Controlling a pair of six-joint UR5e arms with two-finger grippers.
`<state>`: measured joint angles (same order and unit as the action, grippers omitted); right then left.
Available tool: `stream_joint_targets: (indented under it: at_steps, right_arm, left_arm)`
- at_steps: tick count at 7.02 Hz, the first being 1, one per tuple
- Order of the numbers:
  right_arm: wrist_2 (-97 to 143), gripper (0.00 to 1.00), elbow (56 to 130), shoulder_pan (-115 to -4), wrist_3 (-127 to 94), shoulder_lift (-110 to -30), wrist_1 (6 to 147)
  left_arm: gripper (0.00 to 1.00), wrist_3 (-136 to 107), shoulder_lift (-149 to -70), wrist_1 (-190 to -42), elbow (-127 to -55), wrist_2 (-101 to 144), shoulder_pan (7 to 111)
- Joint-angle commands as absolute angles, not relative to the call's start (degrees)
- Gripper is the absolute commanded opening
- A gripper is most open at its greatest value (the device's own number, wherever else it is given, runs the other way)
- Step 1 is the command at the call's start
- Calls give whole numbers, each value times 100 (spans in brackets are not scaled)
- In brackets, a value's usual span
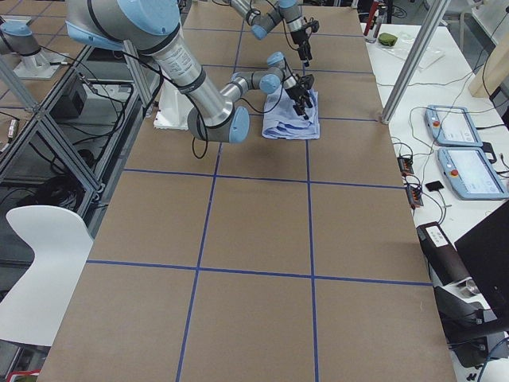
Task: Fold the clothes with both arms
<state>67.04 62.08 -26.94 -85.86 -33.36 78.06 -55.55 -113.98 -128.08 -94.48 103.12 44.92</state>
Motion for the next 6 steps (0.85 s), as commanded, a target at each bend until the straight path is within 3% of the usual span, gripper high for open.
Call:
stream_joint_targets:
  at_steps: [1,3,5,6]
  right_arm:
    - [6153,100,5950,-2760,-8561,-3331,7813]
    - [6213,100,6246,-2917,-8421,-3322,7813]
    - [8040,100,7098,-3512,-8157,-3514,7918]
    - [8677,100,8059,-3838,-7338,-3977,8737]
  left_arm:
    - [100,-5555,-11207,-12788,-9694,10345,4500]
    - [100,-5555,-11197,-12788,-9694,10345,4500]
    - [100,-5555,-11180,-12779,-9747,10545,4491]
    - [100,-5537,-10997,-12710,-9991,10877,4509]
